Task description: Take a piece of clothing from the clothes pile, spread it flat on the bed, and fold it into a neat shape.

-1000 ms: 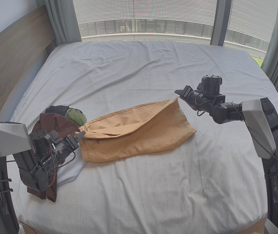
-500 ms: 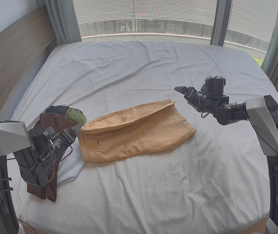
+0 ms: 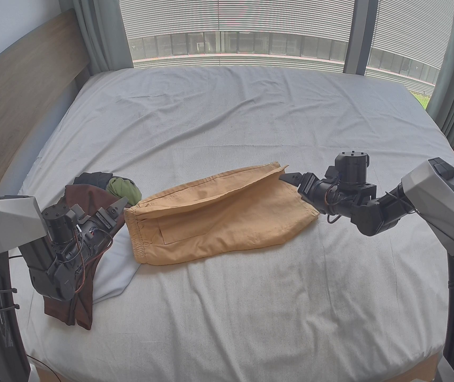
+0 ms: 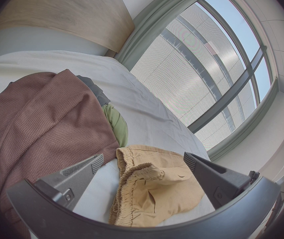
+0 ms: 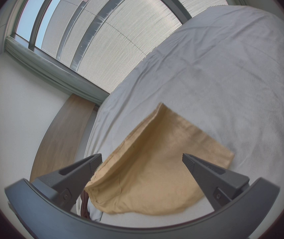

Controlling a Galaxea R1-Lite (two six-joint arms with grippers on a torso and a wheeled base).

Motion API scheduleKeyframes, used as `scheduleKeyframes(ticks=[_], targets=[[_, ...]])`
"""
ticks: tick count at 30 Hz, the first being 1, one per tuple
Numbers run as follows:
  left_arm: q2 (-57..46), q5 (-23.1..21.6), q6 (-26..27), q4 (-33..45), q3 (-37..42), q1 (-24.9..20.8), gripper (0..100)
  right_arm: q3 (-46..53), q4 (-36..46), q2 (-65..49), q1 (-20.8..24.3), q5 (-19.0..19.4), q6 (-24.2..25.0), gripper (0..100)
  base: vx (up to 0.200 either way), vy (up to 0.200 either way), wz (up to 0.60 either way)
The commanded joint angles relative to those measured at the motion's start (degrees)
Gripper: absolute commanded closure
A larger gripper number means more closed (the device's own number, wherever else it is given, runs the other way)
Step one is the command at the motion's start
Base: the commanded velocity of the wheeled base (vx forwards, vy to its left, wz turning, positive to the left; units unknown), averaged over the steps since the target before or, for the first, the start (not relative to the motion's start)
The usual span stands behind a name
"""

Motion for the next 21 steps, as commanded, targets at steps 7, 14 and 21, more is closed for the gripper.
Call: scheduleKeyframes(ticks=[7,14,21], targets=[[-2.0,-0.3,-0.2,-0.4,1.6,-1.4,0,1.6,-3.0,0.7,4.7,1.0,0.1,0,0.000,0.000,0.00],[-7.2,-1.3,-6.6,0.8,5.1,-6.0,0,2.1,-3.6,1.9,5.1,0.7,0.2,0,0.000,0.000,0.00],[-7.2,-1.8,-7.2,1.5,5.2,-7.3,0,3.4,-5.0,1.9,4.8,0.6,0.2,0,0.000,0.000,0.00]])
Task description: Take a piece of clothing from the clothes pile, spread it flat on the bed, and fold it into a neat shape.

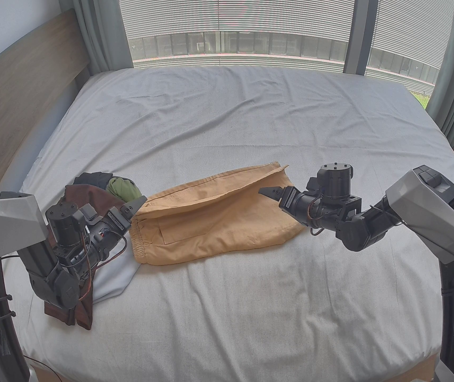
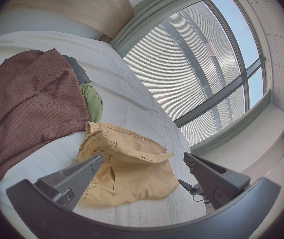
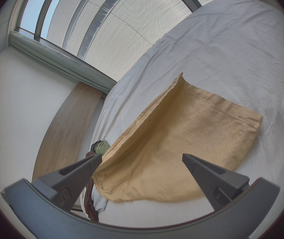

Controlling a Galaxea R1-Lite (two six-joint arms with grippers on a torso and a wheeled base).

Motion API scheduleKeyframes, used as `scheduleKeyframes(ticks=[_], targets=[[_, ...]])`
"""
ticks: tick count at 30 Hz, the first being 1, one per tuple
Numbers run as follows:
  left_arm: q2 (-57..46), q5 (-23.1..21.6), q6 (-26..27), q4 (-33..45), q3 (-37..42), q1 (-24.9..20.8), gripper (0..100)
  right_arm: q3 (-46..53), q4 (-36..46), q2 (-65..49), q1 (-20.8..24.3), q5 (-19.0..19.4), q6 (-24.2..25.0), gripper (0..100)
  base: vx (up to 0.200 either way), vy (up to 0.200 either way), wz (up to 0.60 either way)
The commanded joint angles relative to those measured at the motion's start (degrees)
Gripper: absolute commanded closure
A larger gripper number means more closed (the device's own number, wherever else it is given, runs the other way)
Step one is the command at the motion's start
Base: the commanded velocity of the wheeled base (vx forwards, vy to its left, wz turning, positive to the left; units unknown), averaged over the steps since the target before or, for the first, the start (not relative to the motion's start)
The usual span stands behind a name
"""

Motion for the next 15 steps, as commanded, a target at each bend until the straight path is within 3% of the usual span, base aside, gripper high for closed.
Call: scheduleKeyframes(ticks=[1,10,15], targets=[[-0.7,-0.1,-0.1,0.8,-0.5,-0.6,0,0.5,-1.2,0.5,-0.2,0.0,0.0,0,0.000,0.000,0.00],[7.2,0.2,-0.2,5.1,-14.6,-0.1,0,0.8,-2.0,0.5,-0.3,0.0,0.2,0,0.000,0.000,0.00],[8.4,0.8,-0.5,7.6,-18.3,0.2,0,0.8,-2.1,0.3,-0.7,-0.6,0.3,0,0.000,0.000,0.00]])
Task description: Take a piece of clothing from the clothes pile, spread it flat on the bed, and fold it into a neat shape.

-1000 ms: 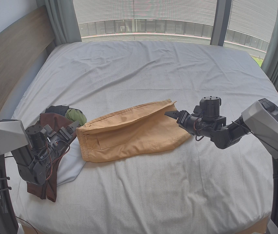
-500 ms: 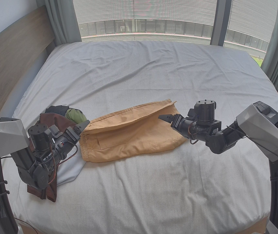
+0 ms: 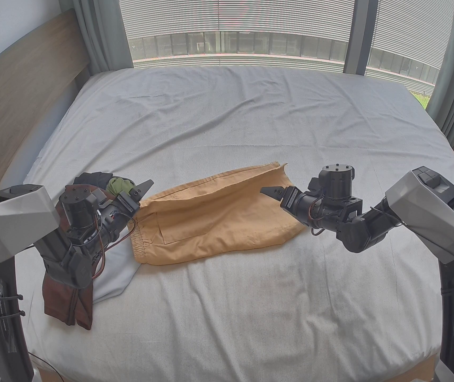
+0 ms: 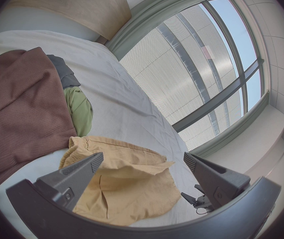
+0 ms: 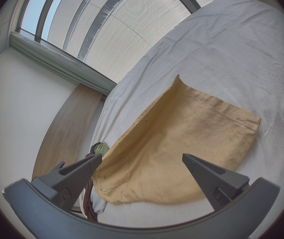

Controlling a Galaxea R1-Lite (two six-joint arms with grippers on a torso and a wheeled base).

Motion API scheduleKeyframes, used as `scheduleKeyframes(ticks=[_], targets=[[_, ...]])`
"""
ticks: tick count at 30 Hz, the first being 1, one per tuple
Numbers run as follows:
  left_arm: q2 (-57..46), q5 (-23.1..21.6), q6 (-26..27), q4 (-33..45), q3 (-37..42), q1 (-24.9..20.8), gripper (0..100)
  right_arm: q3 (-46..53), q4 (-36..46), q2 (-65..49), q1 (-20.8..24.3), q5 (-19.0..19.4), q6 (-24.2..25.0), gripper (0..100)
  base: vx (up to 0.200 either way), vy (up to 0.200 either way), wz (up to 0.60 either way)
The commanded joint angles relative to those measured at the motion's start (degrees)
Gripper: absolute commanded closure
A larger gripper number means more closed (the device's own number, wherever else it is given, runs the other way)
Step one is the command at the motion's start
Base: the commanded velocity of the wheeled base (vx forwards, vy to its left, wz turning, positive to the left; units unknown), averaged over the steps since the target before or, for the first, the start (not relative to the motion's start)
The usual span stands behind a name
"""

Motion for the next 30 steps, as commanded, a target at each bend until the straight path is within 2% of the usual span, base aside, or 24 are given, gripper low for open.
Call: scheduleKeyframes(ticks=[1,6,10,20,22,24,30], targets=[[3.6,0.8,-0.2,2.2,-5.0,0.5,0,0.1,-0.5,-0.1,-0.6,-0.7,0.1,0,0.000,0.000,0.00],[4.3,1.3,-0.1,4.1,-7.4,1.0,0,1.5,-5.3,-0.2,-0.7,-1.0,-0.2,0,0.000,0.000,0.00],[3.2,1.5,-0.2,3.7,-7.5,1.6,0,2.7,-5.2,-0.7,-0.8,-0.9,-0.2,0,0.000,0.000,0.00],[-4.2,-1.5,0.3,-0.3,3.2,1.0,0,3.2,3.8,-0.5,-2.4,-1.2,-0.2,0,0.000,0.000,0.00],[-4.3,-2.1,0.5,-1.1,4.0,1.0,0,3.3,4.2,-0.4,-2.5,-1.4,-0.1,0,0.000,0.000,0.00],[-4.5,-2.1,0.9,-1.3,4.5,1.0,0,3.8,5.1,0.0,-2.8,-3.4,-0.2,0,0.000,0.000,0.00],[-4.5,-2.2,1.3,-1.3,4.7,1.4,0,5.1,7.0,0.0,-3.9,-3.8,-0.2,0,0.000,0.000,0.00]])
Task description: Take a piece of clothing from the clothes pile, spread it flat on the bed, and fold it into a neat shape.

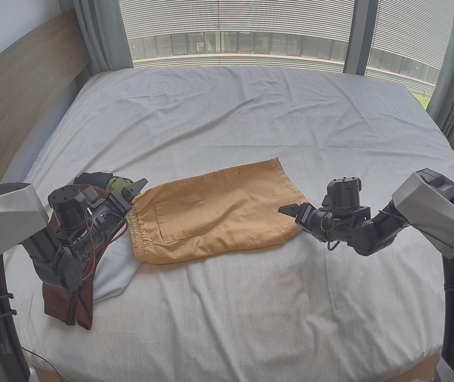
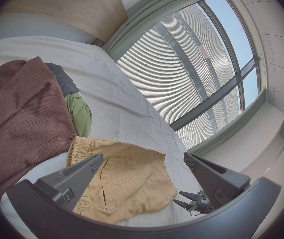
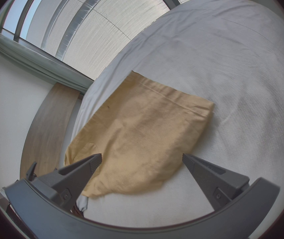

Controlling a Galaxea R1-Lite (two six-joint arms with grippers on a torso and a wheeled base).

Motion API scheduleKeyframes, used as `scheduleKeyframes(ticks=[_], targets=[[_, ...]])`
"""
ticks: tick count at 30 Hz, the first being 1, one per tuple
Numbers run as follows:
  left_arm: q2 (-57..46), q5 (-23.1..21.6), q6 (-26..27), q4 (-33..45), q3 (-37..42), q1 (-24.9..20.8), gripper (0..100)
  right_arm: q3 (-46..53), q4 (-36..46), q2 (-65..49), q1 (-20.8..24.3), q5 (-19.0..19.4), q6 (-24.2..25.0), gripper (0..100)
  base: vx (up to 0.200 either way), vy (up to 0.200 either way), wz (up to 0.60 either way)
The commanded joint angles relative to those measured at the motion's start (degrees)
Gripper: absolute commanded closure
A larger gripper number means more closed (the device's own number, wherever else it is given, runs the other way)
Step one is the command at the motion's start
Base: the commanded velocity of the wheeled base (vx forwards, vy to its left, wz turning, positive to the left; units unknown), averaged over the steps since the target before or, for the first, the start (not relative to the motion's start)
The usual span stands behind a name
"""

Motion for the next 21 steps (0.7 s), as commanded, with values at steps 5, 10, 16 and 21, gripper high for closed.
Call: scheduleKeyframes(ticks=[5,10,16,21], targets=[[-0.6,0.0,0.0,0.0,0.2,-0.3,0,0.2,1.4,1.7,-0.6,-0.2,0.1,0,0.000,0.000,0.00],[-0.4,0.1,0.1,0.0,0.3,-0.3,0,-3.1,1.0,5.8,-0.8,-1.0,0.1,0,0.000,0.000,0.00],[-0.2,0.0,0.1,0.0,0.2,-0.3,0,-7.5,1.1,8.8,-0.7,-1.1,0.4,0,0.000,0.000,0.00],[-0.1,0.1,0.1,0.0,0.1,-0.3,0,-12.0,-1.5,11.2,-0.2,-1.3,3.6,0,0.000,0.000,0.00]])
